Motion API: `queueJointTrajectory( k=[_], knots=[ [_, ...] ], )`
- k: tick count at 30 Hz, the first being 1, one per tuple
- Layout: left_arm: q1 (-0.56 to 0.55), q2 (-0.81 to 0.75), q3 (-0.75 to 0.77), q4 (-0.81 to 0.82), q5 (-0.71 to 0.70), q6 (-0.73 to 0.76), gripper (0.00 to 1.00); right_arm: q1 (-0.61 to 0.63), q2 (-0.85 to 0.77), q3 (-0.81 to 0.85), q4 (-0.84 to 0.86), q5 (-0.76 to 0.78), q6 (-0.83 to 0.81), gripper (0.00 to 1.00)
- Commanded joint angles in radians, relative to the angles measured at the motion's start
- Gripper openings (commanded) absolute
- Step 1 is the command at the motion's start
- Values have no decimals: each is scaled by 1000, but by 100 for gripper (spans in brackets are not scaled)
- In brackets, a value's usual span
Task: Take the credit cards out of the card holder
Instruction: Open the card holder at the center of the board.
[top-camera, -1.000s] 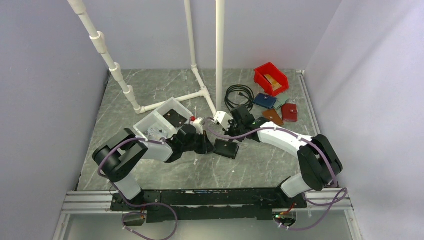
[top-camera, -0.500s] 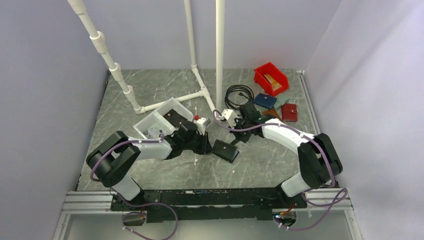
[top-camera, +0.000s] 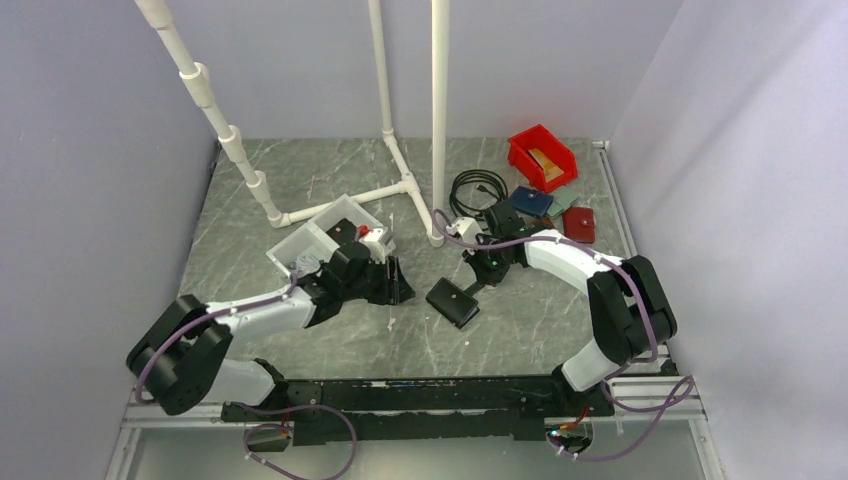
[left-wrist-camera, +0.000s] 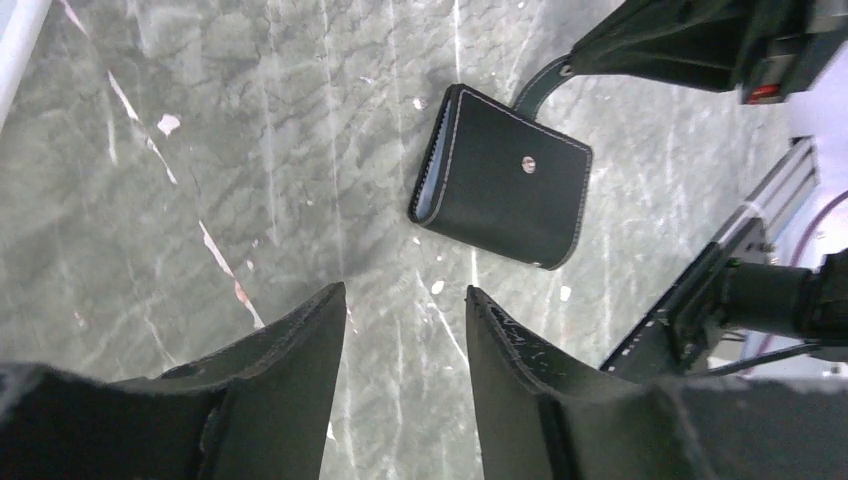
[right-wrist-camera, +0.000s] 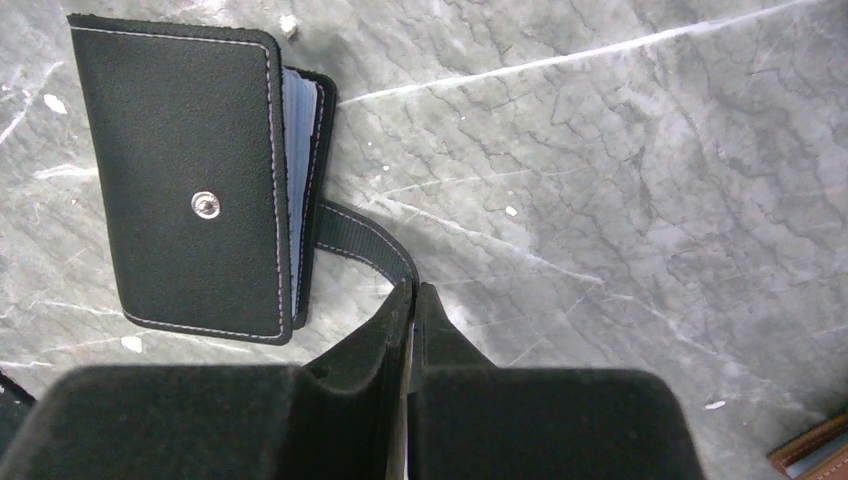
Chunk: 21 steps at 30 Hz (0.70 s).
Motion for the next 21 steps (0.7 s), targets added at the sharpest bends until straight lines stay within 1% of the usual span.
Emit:
queueJointTrajectory(
  k=[1,3,5,6,8,10,12,15,18,21],
  knots=[
    [1,-107,-58,74,-23,-107,57,-23,23,41,-40,-32,23,0],
    [1,-133,-87,133,-14,-160,65,-28,25,43,-44,-40,25,0],
    [3,-152,-120,180,-28,-246,78,-32,20,42,-44,-48,28,2],
    [8,-163,-133,193,-37,-281,83,-37,16,41,-44,-55,29,3],
    [23,-179,-150,219,-28,-330,87,-47,9,40,-45,-71,34,6],
    [34,-198,-168,251,-7,-366,88,-55,3,40,-45,-81,35,9],
    [36,-218,-178,259,0,-402,93,-59,0,40,-45,-87,32,11],
    [35,-238,-174,234,10,-436,94,-61,-7,41,-47,-89,23,18],
    [35,-239,-153,166,10,-463,94,-65,-21,37,-43,-102,20,30],
    [35,-230,-111,56,0,-472,94,-71,-38,34,-39,-116,17,38]
  ],
)
